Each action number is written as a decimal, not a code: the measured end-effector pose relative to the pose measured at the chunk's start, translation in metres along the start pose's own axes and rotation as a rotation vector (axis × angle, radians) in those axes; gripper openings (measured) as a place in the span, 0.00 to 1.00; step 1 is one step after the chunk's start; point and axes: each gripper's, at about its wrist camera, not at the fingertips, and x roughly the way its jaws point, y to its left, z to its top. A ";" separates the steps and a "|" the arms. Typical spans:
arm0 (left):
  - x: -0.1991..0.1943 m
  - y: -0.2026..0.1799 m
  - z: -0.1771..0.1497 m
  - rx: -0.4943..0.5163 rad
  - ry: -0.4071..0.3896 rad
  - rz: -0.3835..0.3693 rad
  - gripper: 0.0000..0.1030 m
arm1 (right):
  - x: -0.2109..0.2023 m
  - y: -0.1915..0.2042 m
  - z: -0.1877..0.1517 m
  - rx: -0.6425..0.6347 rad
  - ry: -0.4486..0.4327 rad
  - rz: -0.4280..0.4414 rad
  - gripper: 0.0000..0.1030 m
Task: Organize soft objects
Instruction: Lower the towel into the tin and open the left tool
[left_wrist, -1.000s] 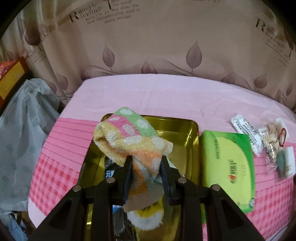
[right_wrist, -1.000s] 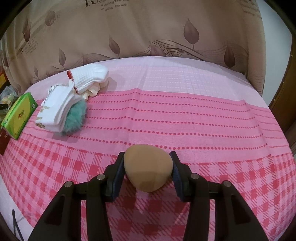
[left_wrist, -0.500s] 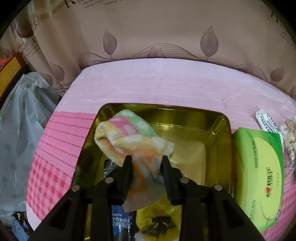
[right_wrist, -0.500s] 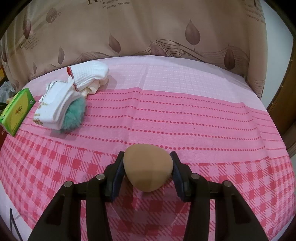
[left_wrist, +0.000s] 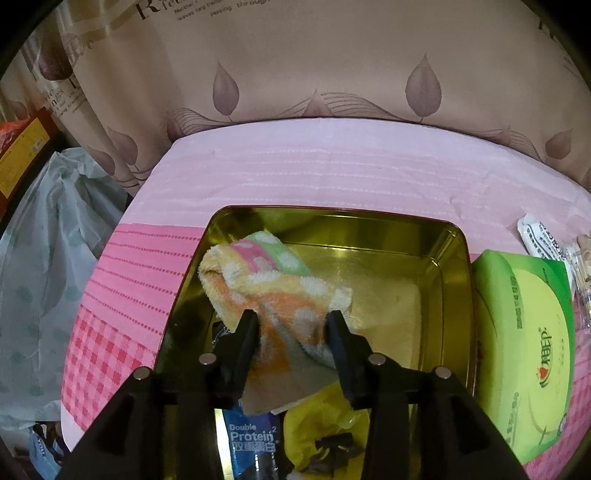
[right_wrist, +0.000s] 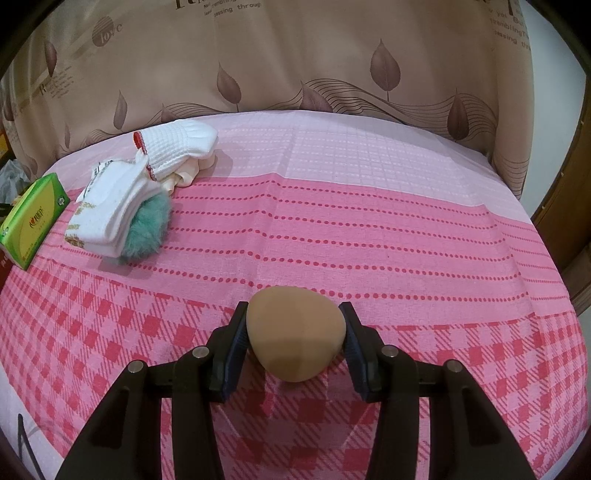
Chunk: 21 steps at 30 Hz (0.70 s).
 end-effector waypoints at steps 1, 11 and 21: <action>-0.002 0.000 -0.001 0.002 -0.005 0.004 0.39 | 0.000 0.000 0.000 0.000 0.000 0.000 0.43; -0.035 0.000 -0.006 0.024 -0.080 0.037 0.40 | 0.000 -0.001 0.000 -0.004 0.000 -0.002 0.43; -0.068 0.006 -0.021 0.024 -0.142 0.057 0.40 | 0.001 -0.002 0.001 -0.007 0.001 -0.006 0.43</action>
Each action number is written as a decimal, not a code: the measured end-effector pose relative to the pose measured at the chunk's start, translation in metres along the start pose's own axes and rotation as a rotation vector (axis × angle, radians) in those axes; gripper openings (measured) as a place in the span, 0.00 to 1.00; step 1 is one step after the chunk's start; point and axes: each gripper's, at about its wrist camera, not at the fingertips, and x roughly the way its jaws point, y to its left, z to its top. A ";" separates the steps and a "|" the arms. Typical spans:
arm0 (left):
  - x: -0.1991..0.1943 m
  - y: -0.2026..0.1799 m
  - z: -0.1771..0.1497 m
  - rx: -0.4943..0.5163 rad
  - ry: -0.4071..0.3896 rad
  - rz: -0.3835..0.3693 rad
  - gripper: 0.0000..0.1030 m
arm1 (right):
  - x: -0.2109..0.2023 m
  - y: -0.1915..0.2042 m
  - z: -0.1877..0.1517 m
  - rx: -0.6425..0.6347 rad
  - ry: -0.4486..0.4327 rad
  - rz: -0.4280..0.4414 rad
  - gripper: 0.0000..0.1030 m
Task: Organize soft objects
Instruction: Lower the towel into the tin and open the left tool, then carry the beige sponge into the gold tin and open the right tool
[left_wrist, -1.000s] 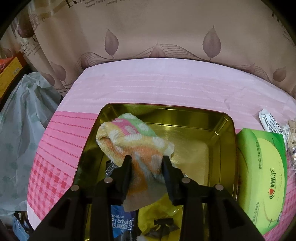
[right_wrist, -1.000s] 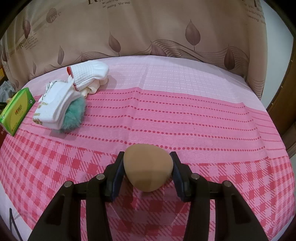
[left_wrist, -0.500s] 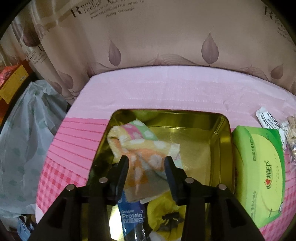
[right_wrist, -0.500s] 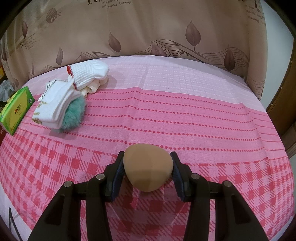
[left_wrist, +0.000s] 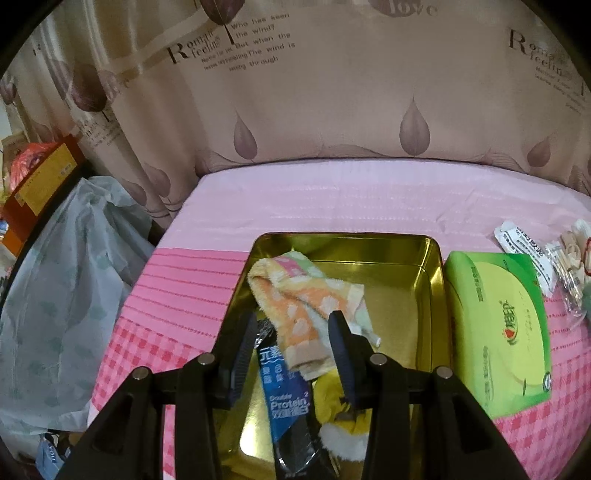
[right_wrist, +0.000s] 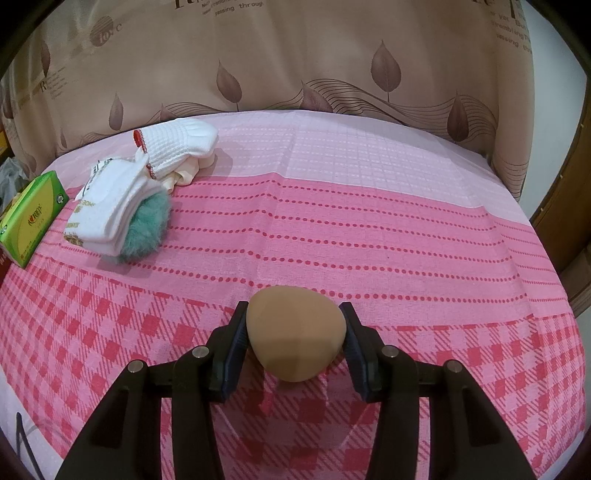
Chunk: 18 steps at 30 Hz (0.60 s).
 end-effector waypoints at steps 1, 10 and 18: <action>-0.004 0.000 -0.002 0.000 -0.006 0.000 0.40 | 0.000 0.000 0.000 0.001 0.001 -0.002 0.43; -0.035 0.011 -0.020 -0.039 -0.047 0.025 0.40 | -0.002 0.007 0.001 0.005 0.005 -0.054 0.40; -0.045 0.032 -0.041 -0.131 -0.061 0.029 0.40 | -0.014 0.023 0.009 0.007 -0.004 -0.098 0.39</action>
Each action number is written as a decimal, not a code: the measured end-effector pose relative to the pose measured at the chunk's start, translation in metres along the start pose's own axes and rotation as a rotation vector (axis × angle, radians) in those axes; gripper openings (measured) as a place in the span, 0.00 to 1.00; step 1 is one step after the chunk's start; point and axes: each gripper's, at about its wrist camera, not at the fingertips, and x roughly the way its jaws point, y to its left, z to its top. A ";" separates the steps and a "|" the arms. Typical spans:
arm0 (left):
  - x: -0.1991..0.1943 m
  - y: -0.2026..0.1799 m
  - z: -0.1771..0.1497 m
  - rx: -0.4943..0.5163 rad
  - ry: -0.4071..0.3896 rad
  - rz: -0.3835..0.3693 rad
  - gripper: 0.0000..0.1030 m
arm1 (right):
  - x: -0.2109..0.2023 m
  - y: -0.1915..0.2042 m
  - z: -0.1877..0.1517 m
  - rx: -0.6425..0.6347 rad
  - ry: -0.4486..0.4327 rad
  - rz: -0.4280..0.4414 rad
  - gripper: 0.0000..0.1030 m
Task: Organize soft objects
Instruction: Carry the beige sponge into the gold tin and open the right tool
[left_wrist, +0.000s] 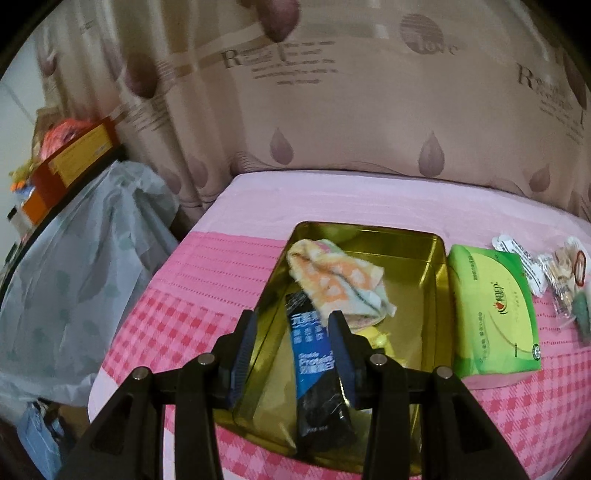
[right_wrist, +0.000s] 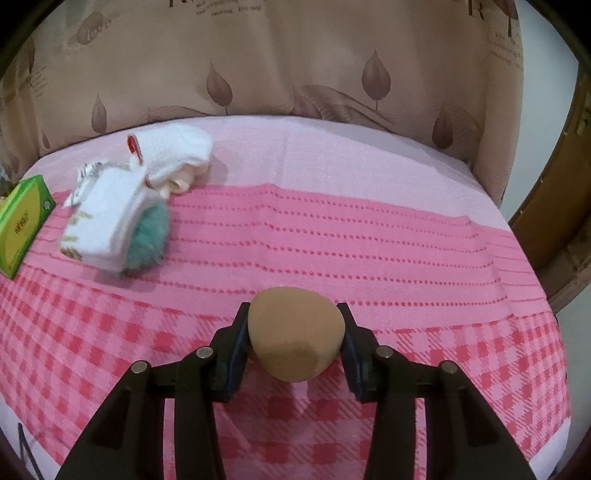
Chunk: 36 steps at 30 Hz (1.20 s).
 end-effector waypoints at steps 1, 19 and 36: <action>-0.001 0.006 -0.004 -0.023 0.001 0.005 0.40 | -0.004 0.003 0.003 0.000 -0.007 0.002 0.39; -0.001 0.083 -0.050 -0.245 0.032 0.080 0.41 | -0.081 0.195 0.078 -0.262 -0.139 0.325 0.39; 0.008 0.081 -0.053 -0.234 0.045 0.094 0.42 | -0.073 0.408 0.090 -0.535 -0.107 0.566 0.39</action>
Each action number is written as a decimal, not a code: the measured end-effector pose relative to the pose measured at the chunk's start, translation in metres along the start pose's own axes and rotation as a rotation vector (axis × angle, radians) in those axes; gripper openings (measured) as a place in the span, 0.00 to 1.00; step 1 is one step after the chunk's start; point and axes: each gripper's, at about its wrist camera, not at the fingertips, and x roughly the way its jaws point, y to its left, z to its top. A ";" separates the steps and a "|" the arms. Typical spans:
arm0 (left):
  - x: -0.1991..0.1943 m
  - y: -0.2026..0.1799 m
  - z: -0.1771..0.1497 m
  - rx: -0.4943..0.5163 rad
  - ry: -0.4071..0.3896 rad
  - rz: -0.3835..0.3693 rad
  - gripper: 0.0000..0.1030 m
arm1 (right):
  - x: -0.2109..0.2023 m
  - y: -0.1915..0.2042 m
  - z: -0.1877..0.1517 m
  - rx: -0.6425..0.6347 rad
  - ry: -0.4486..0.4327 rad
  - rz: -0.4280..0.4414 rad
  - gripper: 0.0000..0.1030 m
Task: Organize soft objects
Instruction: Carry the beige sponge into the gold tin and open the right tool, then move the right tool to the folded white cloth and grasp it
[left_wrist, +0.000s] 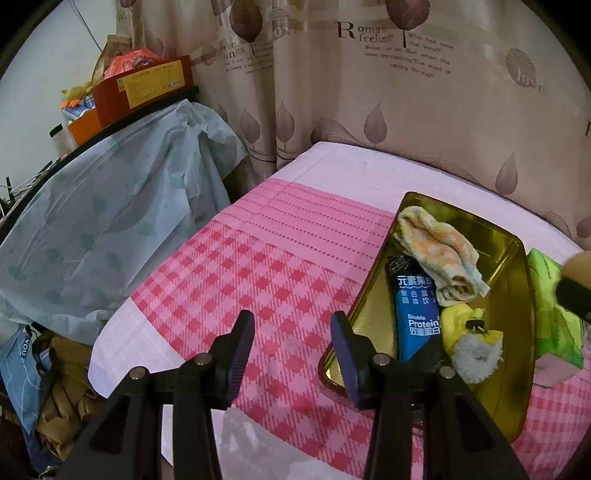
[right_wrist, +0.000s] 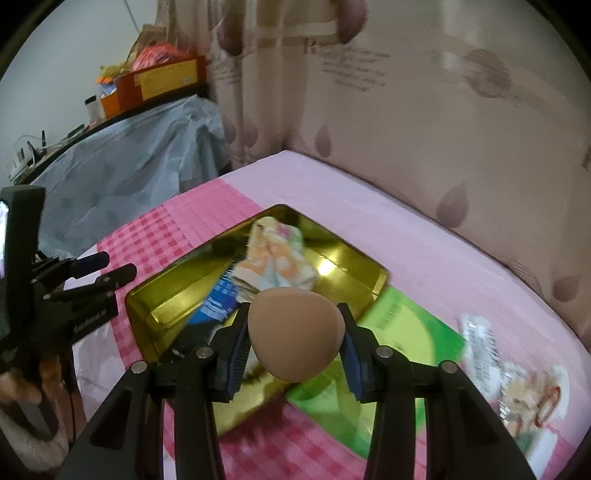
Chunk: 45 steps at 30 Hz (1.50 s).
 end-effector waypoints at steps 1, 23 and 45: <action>0.001 0.001 0.000 -0.003 0.003 0.000 0.42 | 0.008 0.004 0.003 -0.006 0.012 0.007 0.39; 0.013 0.001 -0.003 0.002 0.026 -0.004 0.43 | 0.072 0.018 0.006 -0.016 0.107 0.011 0.70; -0.004 -0.008 -0.002 0.047 -0.051 -0.006 0.43 | -0.093 -0.161 -0.102 0.244 0.011 -0.388 0.78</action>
